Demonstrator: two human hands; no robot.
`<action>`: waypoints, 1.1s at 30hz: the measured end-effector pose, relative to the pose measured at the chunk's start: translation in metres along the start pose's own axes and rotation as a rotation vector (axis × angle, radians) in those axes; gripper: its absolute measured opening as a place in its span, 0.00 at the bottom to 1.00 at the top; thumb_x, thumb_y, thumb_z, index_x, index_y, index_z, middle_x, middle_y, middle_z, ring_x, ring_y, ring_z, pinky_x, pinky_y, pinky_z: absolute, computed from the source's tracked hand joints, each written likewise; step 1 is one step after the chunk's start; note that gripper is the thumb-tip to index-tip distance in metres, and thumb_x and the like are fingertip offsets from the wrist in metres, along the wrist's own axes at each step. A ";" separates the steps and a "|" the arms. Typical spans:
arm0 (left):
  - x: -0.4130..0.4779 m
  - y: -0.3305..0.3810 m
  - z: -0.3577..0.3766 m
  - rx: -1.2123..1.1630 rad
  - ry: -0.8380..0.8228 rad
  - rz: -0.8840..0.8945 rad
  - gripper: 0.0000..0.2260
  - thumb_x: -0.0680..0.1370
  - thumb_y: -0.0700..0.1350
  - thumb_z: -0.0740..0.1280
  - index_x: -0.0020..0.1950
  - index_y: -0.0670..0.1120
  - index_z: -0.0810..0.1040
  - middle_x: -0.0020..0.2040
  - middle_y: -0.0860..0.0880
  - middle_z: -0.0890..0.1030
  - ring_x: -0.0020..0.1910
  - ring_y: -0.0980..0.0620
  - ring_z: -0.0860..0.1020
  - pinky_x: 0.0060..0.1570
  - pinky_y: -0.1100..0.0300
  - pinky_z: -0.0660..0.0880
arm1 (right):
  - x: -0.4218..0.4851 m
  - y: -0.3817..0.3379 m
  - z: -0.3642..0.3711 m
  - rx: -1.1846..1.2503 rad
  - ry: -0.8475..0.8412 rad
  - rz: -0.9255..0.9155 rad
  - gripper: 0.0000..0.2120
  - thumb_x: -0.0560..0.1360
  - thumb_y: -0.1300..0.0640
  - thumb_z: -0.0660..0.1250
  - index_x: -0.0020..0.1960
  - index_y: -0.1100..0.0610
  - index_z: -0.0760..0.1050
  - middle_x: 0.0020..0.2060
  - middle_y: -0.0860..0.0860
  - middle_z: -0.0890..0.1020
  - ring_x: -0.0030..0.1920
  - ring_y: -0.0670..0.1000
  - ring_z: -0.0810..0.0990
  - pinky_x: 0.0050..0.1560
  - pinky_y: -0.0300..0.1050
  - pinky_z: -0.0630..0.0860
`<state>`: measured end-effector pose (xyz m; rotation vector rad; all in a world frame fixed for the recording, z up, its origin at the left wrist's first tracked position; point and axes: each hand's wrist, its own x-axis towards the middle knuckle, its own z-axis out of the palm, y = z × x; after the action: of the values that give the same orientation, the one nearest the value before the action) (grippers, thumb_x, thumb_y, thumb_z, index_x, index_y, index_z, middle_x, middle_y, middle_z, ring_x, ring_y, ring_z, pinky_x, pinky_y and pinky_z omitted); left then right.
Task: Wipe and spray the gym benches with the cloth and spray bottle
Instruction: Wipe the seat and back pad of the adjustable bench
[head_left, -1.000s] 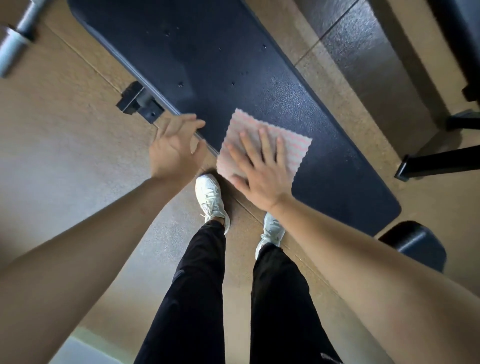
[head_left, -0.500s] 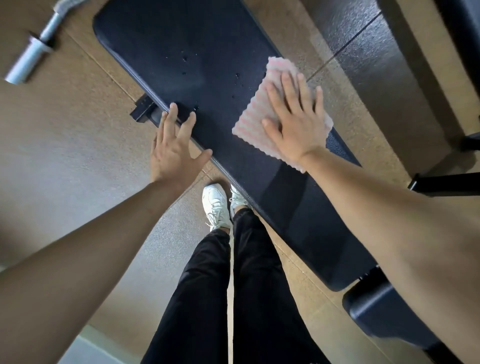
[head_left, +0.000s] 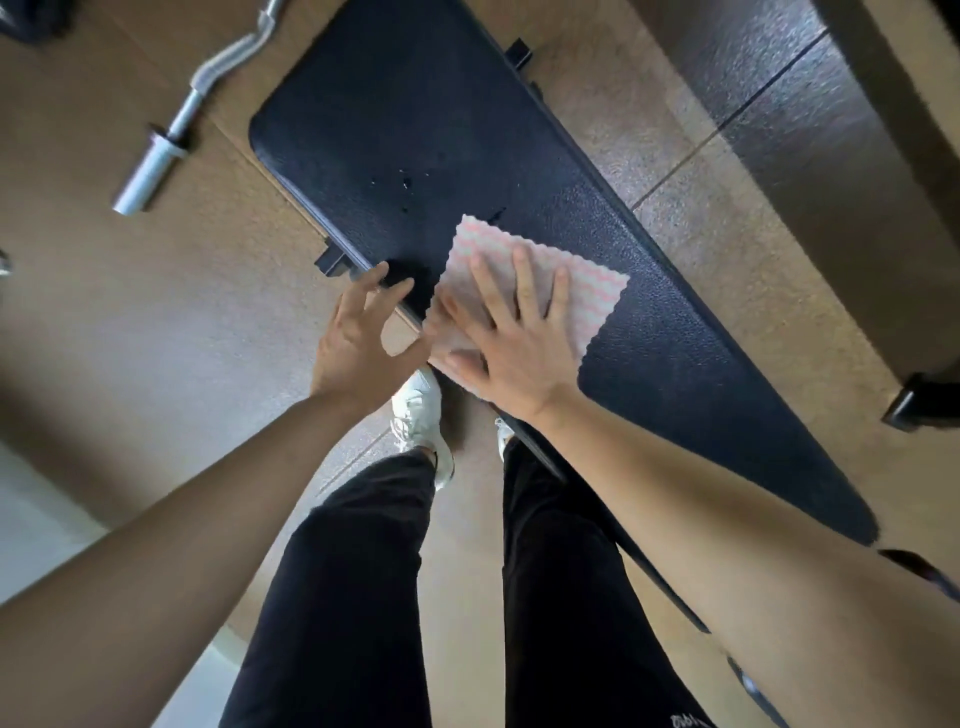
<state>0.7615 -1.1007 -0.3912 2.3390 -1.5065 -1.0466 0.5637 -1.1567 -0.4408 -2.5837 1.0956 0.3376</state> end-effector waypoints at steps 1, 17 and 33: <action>0.002 -0.004 -0.005 -0.019 -0.007 0.010 0.28 0.76 0.50 0.75 0.75 0.49 0.74 0.78 0.50 0.67 0.76 0.49 0.67 0.71 0.48 0.71 | -0.002 -0.008 0.003 0.008 -0.005 -0.019 0.33 0.80 0.32 0.52 0.81 0.41 0.54 0.83 0.53 0.51 0.80 0.71 0.44 0.71 0.79 0.45; 0.074 -0.044 -0.058 -0.082 0.206 0.010 0.33 0.72 0.58 0.73 0.74 0.45 0.74 0.76 0.44 0.69 0.72 0.46 0.71 0.68 0.50 0.73 | 0.109 0.062 -0.050 0.020 0.084 0.391 0.33 0.83 0.35 0.45 0.83 0.47 0.44 0.83 0.52 0.49 0.82 0.63 0.47 0.76 0.73 0.48; 0.127 -0.097 -0.079 -0.024 0.268 0.183 0.38 0.68 0.57 0.77 0.75 0.44 0.74 0.74 0.38 0.70 0.71 0.40 0.72 0.60 0.41 0.78 | 0.119 -0.064 -0.025 -0.080 0.049 0.076 0.34 0.81 0.33 0.51 0.83 0.45 0.51 0.83 0.53 0.51 0.80 0.68 0.46 0.72 0.77 0.48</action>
<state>0.9137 -1.1802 -0.4391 2.1714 -1.5561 -0.6742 0.6939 -1.2016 -0.4454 -2.6381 1.2237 0.3439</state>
